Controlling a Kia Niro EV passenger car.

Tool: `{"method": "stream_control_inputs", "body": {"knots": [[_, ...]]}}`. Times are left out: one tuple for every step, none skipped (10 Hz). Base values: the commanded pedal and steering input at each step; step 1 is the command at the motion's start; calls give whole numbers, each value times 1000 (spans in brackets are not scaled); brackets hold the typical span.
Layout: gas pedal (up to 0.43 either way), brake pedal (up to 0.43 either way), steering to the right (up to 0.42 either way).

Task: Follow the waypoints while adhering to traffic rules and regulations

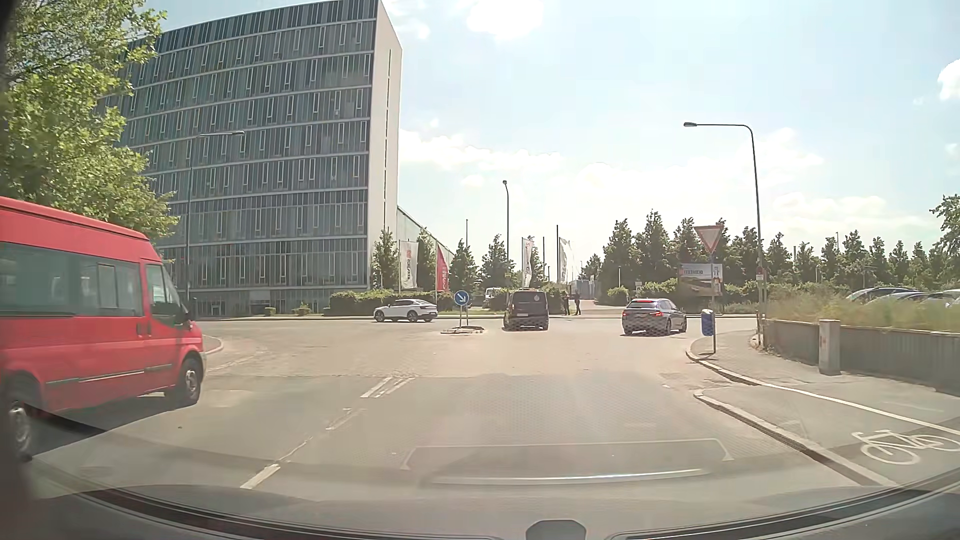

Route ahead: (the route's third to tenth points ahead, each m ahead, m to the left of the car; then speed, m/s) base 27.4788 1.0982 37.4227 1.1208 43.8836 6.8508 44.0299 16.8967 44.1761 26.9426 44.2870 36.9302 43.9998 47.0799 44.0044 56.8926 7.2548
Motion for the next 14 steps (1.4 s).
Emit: {"method": "stream_control_inputs", "body": {"knots": [[0,30,4],[0,30,3],[0,30,4],[0,30,3],[0,30,4],[0,30,4],[0,30,5],[0,30,5],[0,30,4],[0,30,6],[0,30,7],[0,30,8],[0,30,6],[0,30,6]]}}
